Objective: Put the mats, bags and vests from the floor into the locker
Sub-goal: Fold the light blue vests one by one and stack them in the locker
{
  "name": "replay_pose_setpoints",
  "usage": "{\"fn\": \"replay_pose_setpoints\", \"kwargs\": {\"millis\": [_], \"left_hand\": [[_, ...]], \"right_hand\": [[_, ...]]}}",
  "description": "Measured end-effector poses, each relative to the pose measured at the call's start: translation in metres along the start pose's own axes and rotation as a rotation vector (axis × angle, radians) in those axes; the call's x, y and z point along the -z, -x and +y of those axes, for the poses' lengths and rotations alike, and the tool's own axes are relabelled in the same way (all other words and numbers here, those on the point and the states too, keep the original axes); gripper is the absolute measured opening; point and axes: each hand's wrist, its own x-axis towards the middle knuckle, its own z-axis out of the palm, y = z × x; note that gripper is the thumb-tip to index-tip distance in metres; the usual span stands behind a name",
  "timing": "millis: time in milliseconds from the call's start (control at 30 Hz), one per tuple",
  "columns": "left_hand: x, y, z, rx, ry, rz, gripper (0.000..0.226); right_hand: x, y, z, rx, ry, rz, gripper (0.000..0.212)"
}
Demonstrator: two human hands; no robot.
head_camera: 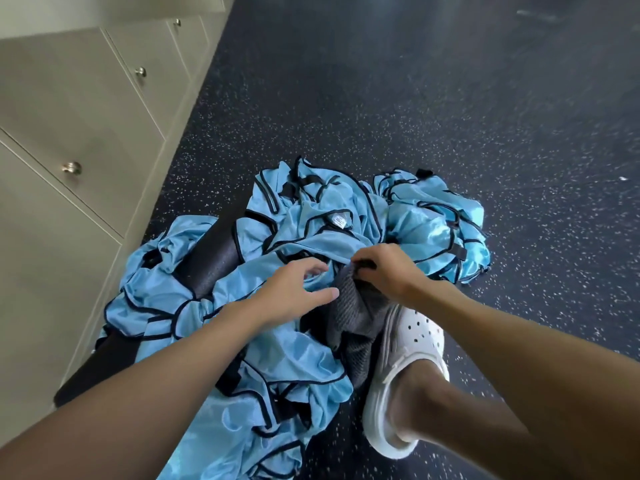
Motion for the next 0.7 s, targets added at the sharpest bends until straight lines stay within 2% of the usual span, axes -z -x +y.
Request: {"fn": "replay_pose_setpoints", "kwargs": {"millis": [133, 267, 400, 467, 533, 600, 633, 700], "left_hand": [[0.032, 0.005, 0.028, -0.028, 0.219, 0.077, 0.038], [0.073, 0.018, 0.053, -0.113, 0.172, 0.277, 0.025], [0.119, 0.044, 0.075, -0.203, 0.174, 0.436, 0.014], [0.145, 0.061, 0.085, -0.233, 0.191, 0.518, 0.016], [0.173, 0.081, 0.090, -0.243, 0.220, 0.608, 0.020], [0.200, 0.100, 0.089, -0.239, 0.256, 0.696, 0.019], [0.213, 0.110, 0.085, -0.229, 0.272, 0.744, 0.019], [0.233, 0.128, 0.074, -0.197, 0.291, 0.850, 0.019]], "right_hand": [[0.038, -0.008, -0.037, 0.045, -0.111, 0.124, 0.011], [0.072, -0.011, -0.076, 0.067, -0.257, 0.261, 0.009], [0.097, -0.014, -0.118, 0.130, -0.359, 0.329, 0.009], [0.107, -0.016, -0.139, 0.159, -0.412, 0.318, 0.016], [0.115, -0.020, -0.157, 0.190, -0.438, 0.227, 0.028], [0.119, -0.026, -0.175, 0.225, -0.392, 0.139, 0.019], [0.120, -0.029, -0.185, 0.242, -0.367, 0.136, 0.011], [0.119, -0.036, -0.211, 0.272, -0.367, 0.208, 0.010]]}}
